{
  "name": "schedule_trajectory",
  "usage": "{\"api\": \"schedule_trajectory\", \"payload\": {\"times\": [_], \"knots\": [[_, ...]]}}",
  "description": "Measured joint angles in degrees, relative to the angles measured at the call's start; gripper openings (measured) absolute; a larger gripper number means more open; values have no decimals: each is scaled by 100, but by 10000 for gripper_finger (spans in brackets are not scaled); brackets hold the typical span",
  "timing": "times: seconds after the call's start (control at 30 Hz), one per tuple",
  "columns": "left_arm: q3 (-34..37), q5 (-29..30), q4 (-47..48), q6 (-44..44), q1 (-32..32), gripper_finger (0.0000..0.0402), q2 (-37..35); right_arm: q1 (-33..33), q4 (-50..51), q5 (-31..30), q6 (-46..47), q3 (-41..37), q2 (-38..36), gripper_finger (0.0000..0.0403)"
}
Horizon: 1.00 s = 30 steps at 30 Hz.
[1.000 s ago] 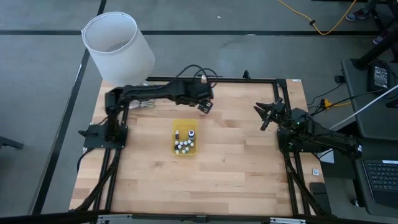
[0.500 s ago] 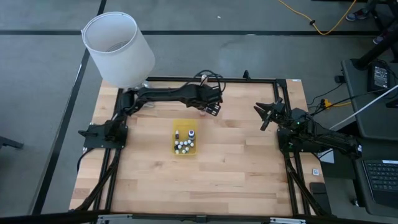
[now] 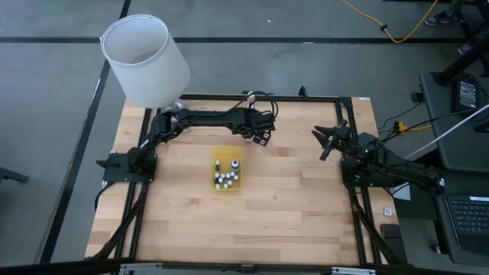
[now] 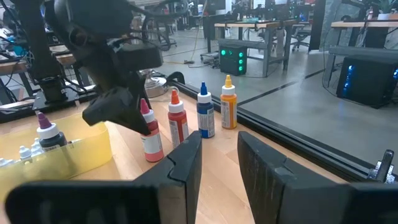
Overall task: Pick & Place food coloring
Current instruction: Put the large pink bottle into the yellow bin
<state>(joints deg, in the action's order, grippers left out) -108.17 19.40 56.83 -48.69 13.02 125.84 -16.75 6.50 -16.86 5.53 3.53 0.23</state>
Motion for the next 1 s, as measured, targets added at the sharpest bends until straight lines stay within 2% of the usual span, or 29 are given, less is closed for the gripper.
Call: {"api": "schedule_trajectory", "payload": {"times": [0.23,0.57,1.0], "knots": [[1,61,-17,85,0,252,-8,0,0,0,-2,0,1,106],[-1,42,-17,94,0,189,-28,0,0,0,-2,0,0,106],[-281,-92,12,286,13,128,-37,2,0,0,1,0,2,106]]}}
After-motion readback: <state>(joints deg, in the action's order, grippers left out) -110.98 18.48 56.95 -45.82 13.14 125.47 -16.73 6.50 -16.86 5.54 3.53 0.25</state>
